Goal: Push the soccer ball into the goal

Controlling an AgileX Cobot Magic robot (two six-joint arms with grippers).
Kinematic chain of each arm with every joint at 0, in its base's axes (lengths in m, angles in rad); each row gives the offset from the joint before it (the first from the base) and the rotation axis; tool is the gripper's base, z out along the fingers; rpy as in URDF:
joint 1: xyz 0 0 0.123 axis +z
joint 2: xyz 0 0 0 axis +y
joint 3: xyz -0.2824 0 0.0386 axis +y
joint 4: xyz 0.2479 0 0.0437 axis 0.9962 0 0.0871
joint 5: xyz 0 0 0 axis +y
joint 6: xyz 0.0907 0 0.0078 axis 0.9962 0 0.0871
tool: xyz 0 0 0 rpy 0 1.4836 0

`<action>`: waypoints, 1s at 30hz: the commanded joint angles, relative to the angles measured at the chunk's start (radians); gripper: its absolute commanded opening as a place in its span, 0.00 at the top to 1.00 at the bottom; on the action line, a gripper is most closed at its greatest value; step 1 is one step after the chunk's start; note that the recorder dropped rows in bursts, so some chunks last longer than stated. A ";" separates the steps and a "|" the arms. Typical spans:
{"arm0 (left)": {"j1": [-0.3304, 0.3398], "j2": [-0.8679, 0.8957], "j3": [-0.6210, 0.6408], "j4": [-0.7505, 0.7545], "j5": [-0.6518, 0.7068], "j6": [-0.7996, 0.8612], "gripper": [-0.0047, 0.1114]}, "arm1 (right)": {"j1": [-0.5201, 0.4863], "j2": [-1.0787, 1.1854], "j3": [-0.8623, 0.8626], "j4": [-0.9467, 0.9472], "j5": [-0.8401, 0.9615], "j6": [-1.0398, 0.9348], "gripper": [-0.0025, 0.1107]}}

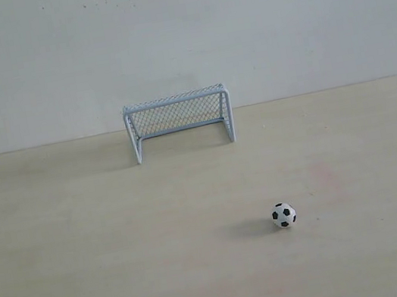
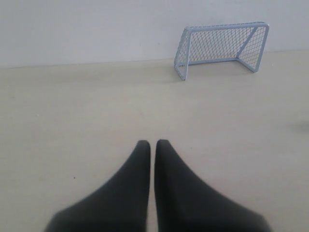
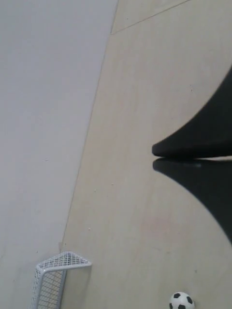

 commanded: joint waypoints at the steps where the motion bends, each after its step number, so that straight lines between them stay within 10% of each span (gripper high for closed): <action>1: 0.003 -0.003 0.003 0.002 -0.003 0.005 0.92 | -0.002 0.046 -0.008 0.040 -0.106 -0.003 0.98; 13: 0.003 -0.003 0.003 0.002 -0.003 0.005 0.92 | -0.002 0.349 -0.201 0.038 0.036 -0.049 0.98; 30: 0.003 -0.003 0.003 0.002 -0.003 0.005 0.92 | 0.072 0.925 -0.589 0.290 0.637 -1.080 0.98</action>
